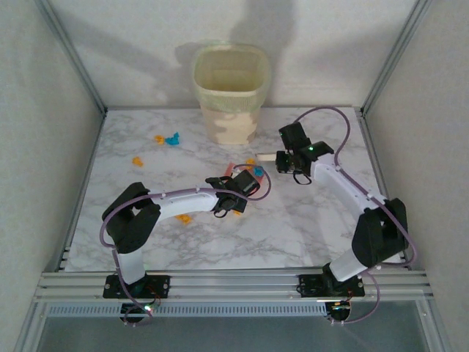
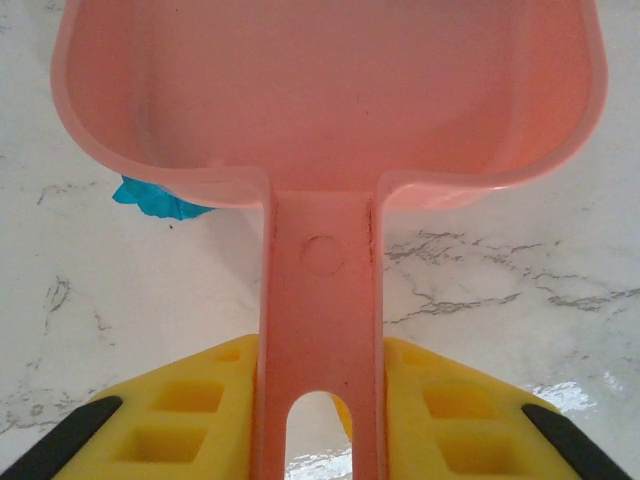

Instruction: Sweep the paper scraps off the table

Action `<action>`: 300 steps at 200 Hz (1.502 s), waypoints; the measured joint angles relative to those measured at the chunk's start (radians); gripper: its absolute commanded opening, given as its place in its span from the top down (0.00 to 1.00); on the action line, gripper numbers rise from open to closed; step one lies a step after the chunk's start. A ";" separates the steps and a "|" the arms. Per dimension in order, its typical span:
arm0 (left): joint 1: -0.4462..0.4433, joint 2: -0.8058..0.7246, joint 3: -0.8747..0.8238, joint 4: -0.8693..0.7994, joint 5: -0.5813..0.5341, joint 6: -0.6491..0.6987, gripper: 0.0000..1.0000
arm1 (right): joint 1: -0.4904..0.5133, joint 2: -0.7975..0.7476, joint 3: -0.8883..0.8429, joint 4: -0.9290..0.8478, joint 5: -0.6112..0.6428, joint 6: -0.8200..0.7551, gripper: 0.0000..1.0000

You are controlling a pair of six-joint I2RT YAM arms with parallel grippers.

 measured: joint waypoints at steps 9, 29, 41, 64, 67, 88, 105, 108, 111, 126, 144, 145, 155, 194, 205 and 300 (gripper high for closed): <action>0.000 0.000 0.000 0.000 0.000 0.000 1.00 | 0.000 0.028 0.004 0.003 0.000 0.000 1.00; 0.000 0.000 0.000 0.000 0.000 0.000 1.00 | 0.000 0.066 0.023 0.003 0.000 -0.001 1.00; 0.000 0.000 0.000 0.000 0.000 0.000 1.00 | 0.001 0.077 0.042 0.000 0.000 -0.004 1.00; 0.000 0.000 0.002 0.000 0.000 0.000 1.00 | 0.007 0.079 0.056 -0.009 0.000 -0.017 1.00; 0.000 0.000 0.002 -0.001 0.000 0.000 1.00 | 0.008 0.079 0.056 -0.010 -0.001 -0.019 1.00; 0.001 0.003 0.004 0.000 0.000 0.000 1.00 | 0.021 0.073 0.056 -0.031 -0.006 -0.038 1.00; 0.002 0.012 0.009 -0.001 0.000 0.000 1.00 | 0.040 0.053 0.056 -0.053 -0.022 -0.058 1.00; 0.002 0.014 0.010 -0.001 0.000 0.000 1.00 | 0.043 0.049 0.056 -0.057 -0.025 -0.060 1.00; 0.002 0.017 0.012 -0.001 -0.001 0.000 1.00 | 0.049 0.045 0.056 -0.063 -0.027 -0.064 1.00; 0.002 0.024 0.016 -0.001 -0.005 0.000 1.00 | 0.074 0.026 0.056 -0.089 -0.031 -0.077 1.00; 0.002 0.027 0.019 -0.001 -0.009 0.000 1.00 | 0.101 0.010 0.056 -0.113 -0.031 -0.091 1.00; 0.002 0.028 0.020 -0.001 -0.010 0.000 1.00 | 0.102 0.009 0.056 -0.114 -0.031 -0.092 1.00; 0.002 0.029 0.023 -0.001 -0.012 0.000 1.00 | 0.112 0.001 0.056 -0.124 -0.031 -0.094 1.00; 0.002 0.036 0.034 -0.003 -0.019 0.000 1.00 | 0.117 -0.061 0.043 -0.148 -0.027 -0.098 1.00; 0.002 0.040 0.041 -0.004 -0.022 0.000 1.00 | 0.117 -0.081 0.042 -0.151 -0.027 -0.098 1.00; 0.002 0.068 0.074 0.001 -0.026 0.000 1.00 | 0.055 -0.268 -0.037 -0.115 0.077 -0.039 1.00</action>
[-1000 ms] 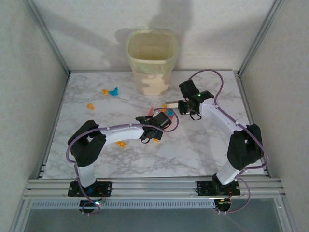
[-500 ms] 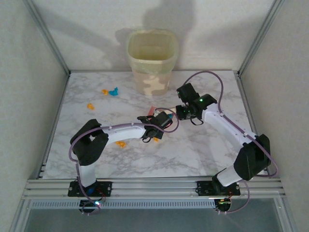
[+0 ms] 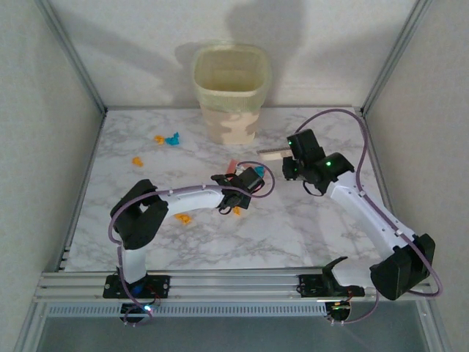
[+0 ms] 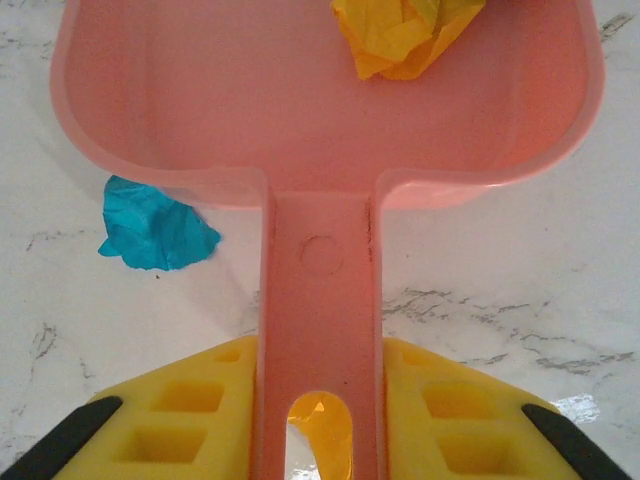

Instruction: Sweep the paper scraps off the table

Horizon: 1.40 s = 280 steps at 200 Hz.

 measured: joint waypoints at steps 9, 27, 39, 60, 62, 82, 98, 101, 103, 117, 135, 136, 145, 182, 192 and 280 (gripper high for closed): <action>-0.002 0.001 0.000 0.002 -0.002 0.000 1.00 | -0.021 0.006 -0.001 0.002 0.009 0.006 1.00; -0.007 0.002 0.001 0.006 -0.012 0.000 1.00 | -0.050 0.038 -0.001 0.003 0.025 0.017 1.00; -0.013 0.003 0.001 0.009 -0.022 0.000 1.00 | -0.055 0.074 -0.001 0.002 0.029 0.020 1.00; -0.023 0.013 0.006 0.014 -0.040 0.000 1.00 | -0.055 0.136 -0.001 -0.006 0.026 0.019 1.00; -0.023 0.014 0.007 0.014 -0.041 0.000 1.00 | -0.055 0.141 -0.001 -0.006 0.026 0.019 1.00; -0.029 0.028 0.013 0.021 -0.053 0.000 1.00 | -0.055 0.173 -0.001 -0.016 0.018 0.016 1.00; -0.031 0.037 0.014 0.025 -0.059 0.000 1.00 | -0.055 0.175 0.000 -0.019 0.000 0.011 1.00; -0.032 0.037 0.014 0.025 -0.060 0.000 1.00 | -0.055 0.175 0.001 -0.021 -0.003 0.011 1.00; -0.032 0.038 0.014 0.025 -0.061 0.000 1.00 | -0.055 0.175 0.002 -0.021 -0.004 0.009 1.00; -0.035 0.041 0.014 0.029 -0.066 0.000 1.00 | -0.052 0.175 0.007 -0.022 -0.018 0.004 1.00; -0.035 0.046 0.014 0.034 -0.071 0.000 1.00 | -0.040 0.175 0.010 -0.024 -0.029 -0.001 1.00; -0.035 0.046 0.014 0.035 -0.071 0.000 1.00 | -0.039 0.175 0.010 -0.024 -0.029 -0.001 1.00; -0.035 0.048 0.014 0.040 -0.074 0.000 1.00 | -0.031 0.175 0.010 -0.024 -0.031 -0.005 1.00; -0.035 0.048 0.014 0.051 -0.084 0.000 1.00 | -0.017 0.156 0.010 -0.026 -0.037 -0.012 1.00; -0.035 0.048 0.014 0.055 -0.090 0.001 1.00 | -0.017 0.138 0.010 -0.027 -0.037 -0.012 1.00; -0.041 0.032 -0.032 0.113 -0.133 0.004 1.00 | -0.040 -0.109 -0.062 0.028 0.092 0.035 1.00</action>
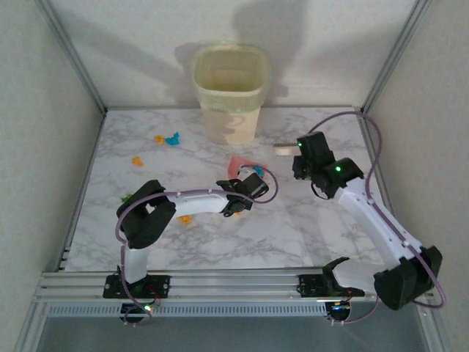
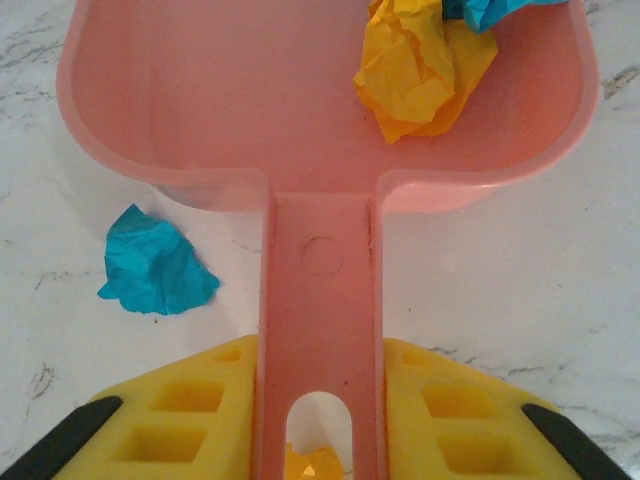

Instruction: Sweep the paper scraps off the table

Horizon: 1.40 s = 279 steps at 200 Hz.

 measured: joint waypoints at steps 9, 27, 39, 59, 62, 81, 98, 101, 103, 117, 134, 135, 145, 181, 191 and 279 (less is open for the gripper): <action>-0.004 -0.011 -0.010 0.006 -0.006 0.002 1.00 | -0.011 -0.043 -0.023 0.015 0.020 0.010 1.00; -0.014 -0.039 -0.026 0.017 -0.019 0.011 1.00 | -0.043 -0.125 -0.068 0.049 0.061 0.035 1.00; -0.023 -0.060 -0.038 0.025 -0.026 0.016 1.00 | -0.070 -0.169 -0.093 0.066 0.082 0.056 1.00; -0.039 -0.099 -0.060 0.051 -0.048 0.026 1.00 | -0.114 -0.219 -0.129 0.093 0.105 0.085 1.00; -0.041 -0.105 -0.063 0.055 -0.050 0.027 1.00 | -0.119 -0.224 -0.133 0.096 0.107 0.089 1.00; -0.055 -0.145 -0.083 0.075 -0.064 0.038 1.00 | -0.147 -0.235 -0.150 0.106 0.116 0.109 1.00; -0.067 -0.177 -0.093 0.094 -0.078 0.046 1.00 | -0.161 -0.227 -0.152 0.106 0.116 0.124 1.00; -0.069 -0.183 -0.095 0.096 -0.079 0.048 1.00 | -0.162 -0.224 -0.152 0.107 0.116 0.126 1.00; -0.071 -0.186 -0.095 0.097 -0.080 0.049 1.00 | -0.163 -0.223 -0.152 0.107 0.116 0.127 1.00; -0.082 -0.213 -0.100 0.109 -0.091 0.053 1.00 | -0.169 -0.215 -0.152 0.111 0.115 0.133 1.00; -0.096 -0.240 -0.100 0.117 -0.098 0.056 1.00 | -0.179 -0.207 -0.154 0.121 0.114 0.139 1.00; -0.097 -0.241 -0.100 0.117 -0.098 0.056 1.00 | -0.179 -0.206 -0.154 0.121 0.114 0.139 1.00; -0.105 -0.254 -0.100 0.117 -0.099 0.056 1.00 | -0.188 -0.202 -0.154 0.127 0.114 0.144 1.00; -0.122 -0.282 -0.073 0.077 -0.098 0.054 1.00 | -0.217 -0.197 -0.163 0.137 0.095 0.159 1.00; -0.123 -0.287 -0.054 0.058 -0.097 0.050 1.00 | -0.220 -0.196 -0.166 0.137 0.090 0.161 1.00; -0.123 -0.356 0.162 -0.087 -0.071 0.021 1.00 | -0.226 -0.131 -0.167 0.144 0.023 0.157 1.00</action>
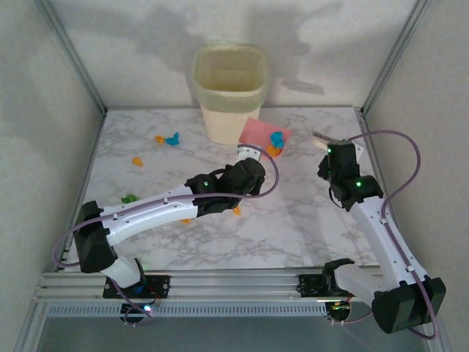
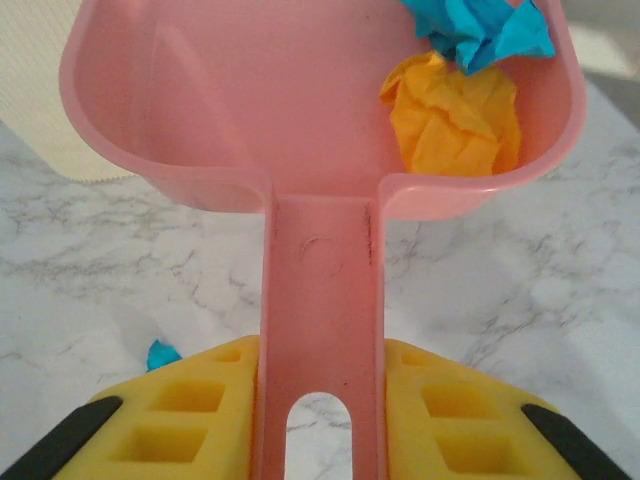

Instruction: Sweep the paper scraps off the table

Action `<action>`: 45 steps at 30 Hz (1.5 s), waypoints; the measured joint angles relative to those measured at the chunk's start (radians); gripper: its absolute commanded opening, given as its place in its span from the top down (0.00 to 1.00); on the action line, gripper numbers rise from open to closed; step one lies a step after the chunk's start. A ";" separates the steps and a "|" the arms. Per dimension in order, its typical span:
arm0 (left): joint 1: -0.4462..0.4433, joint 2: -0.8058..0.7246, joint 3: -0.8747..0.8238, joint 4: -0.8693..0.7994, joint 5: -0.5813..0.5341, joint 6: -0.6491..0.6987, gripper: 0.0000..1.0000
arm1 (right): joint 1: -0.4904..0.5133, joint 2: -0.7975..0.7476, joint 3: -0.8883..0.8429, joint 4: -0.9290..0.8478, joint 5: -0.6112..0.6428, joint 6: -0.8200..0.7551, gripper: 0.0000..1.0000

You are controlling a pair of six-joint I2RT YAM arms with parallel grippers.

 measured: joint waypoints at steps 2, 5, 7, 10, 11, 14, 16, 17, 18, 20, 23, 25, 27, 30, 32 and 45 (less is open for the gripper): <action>0.006 0.000 0.046 -0.030 0.003 0.000 1.00 | 0.000 0.013 0.000 0.000 -0.014 -0.001 1.00; 0.022 0.000 0.117 -0.067 0.019 -0.001 1.00 | 0.000 0.024 0.000 0.000 -0.031 -0.005 1.00; 0.048 0.000 0.172 -0.086 0.039 -0.005 1.00 | 0.000 0.028 0.000 0.000 -0.041 -0.007 1.00; 0.097 0.000 0.232 -0.111 0.070 -0.011 1.00 | 0.000 0.032 0.000 0.000 -0.051 -0.008 1.00; 0.113 0.000 0.248 -0.117 0.082 -0.015 1.00 | 0.000 0.033 0.000 0.000 -0.056 -0.008 1.00; 0.176 0.006 0.314 -0.143 0.138 -0.030 1.00 | 0.000 0.038 0.000 0.000 -0.064 -0.012 1.00; 0.220 0.016 0.359 -0.150 0.179 -0.037 1.00 | 0.000 0.041 0.000 0.000 -0.067 -0.016 1.00; 0.245 0.024 0.385 -0.154 0.205 -0.042 1.00 | 0.000 0.044 0.000 0.000 -0.068 -0.018 1.00; 0.271 0.032 0.412 -0.159 0.235 -0.048 1.00 | 0.000 0.046 0.000 0.000 -0.070 -0.019 1.00; 0.319 0.055 0.465 -0.163 0.293 -0.063 1.00 | 0.000 0.049 0.000 0.000 -0.075 -0.023 1.00; 0.394 0.094 0.533 -0.155 0.396 -0.102 1.00 | 0.000 0.054 0.001 0.000 -0.085 -0.028 1.00; 0.439 0.121 0.561 -0.145 0.468 -0.135 1.00 | 0.000 0.058 0.001 0.000 -0.087 -0.031 1.00; 0.478 0.155 0.595 -0.140 0.536 -0.173 1.00 | 0.000 0.061 0.002 0.000 -0.090 -0.033 1.00; 0.520 0.210 0.648 -0.129 0.627 -0.230 1.00 | 0.000 0.066 0.005 0.000 -0.090 -0.034 1.00; 0.544 0.241 0.673 -0.114 0.690 -0.276 1.00 | 0.000 0.070 0.006 0.001 -0.090 -0.034 1.00; 0.666 0.369 0.694 0.132 1.001 -0.640 1.00 | 0.000 0.080 0.006 0.000 -0.093 -0.034 1.00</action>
